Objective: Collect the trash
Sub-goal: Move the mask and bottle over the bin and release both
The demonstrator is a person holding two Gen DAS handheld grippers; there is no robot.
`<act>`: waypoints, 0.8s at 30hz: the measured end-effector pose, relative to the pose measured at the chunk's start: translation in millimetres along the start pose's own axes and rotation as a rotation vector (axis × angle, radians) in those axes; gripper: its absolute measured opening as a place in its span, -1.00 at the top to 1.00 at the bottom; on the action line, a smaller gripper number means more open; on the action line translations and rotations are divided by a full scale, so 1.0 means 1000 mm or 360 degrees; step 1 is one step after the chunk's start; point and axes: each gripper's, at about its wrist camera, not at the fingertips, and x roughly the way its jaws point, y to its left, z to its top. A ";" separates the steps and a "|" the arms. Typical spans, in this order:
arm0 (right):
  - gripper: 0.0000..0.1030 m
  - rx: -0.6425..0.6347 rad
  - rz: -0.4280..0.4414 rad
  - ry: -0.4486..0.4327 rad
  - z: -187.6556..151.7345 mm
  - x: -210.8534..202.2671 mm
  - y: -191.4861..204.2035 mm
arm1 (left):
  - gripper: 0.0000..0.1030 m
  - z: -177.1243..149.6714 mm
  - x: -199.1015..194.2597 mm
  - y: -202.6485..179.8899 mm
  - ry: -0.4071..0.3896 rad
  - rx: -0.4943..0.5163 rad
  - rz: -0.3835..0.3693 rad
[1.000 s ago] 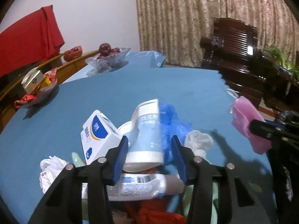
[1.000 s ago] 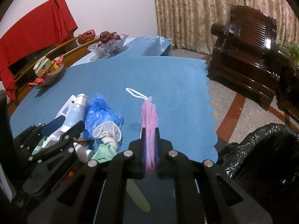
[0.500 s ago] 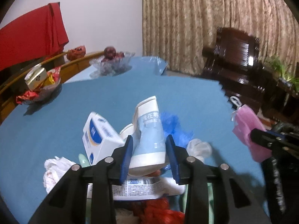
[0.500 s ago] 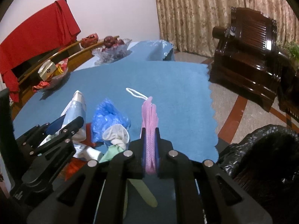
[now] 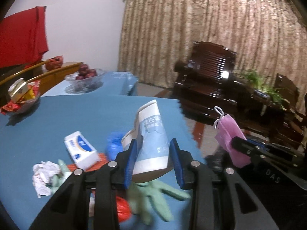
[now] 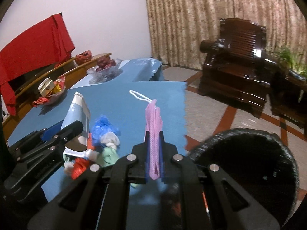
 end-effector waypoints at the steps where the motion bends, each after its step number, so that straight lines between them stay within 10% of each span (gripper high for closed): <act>1: 0.86 0.0011 -0.0025 0.0001 -0.001 -0.007 -0.006 | 0.32 -0.001 -0.001 -0.007 0.0001 0.0011 -0.0022; 17: 0.83 0.0225 -0.0382 0.0083 -0.062 -0.092 -0.104 | 0.32 -0.017 0.014 -0.136 0.0148 0.0221 -0.0485; 24: 0.07 0.0293 -0.0486 0.0073 -0.088 -0.113 -0.130 | -0.05 -0.023 0.026 -0.160 0.0267 0.0233 -0.0647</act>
